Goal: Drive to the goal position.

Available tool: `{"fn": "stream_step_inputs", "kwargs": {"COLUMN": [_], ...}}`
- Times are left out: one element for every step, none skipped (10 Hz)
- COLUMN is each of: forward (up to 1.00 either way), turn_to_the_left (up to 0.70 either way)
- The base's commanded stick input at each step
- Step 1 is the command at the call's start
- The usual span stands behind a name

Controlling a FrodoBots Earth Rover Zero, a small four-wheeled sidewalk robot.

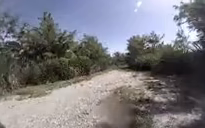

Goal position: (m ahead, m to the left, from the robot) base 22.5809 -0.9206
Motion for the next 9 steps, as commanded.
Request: {"fn": "stream_step_inputs", "kwargs": {"forward": [0.85, 0.85, 0.85, 0.85, 0.85, 0.85, 0.85, 0.85, 0.85], "turn_to_the_left": [-0.34, -0.34, -0.34, -0.34, -0.34, -0.33, -0.25, -0.01, 0.00]}}
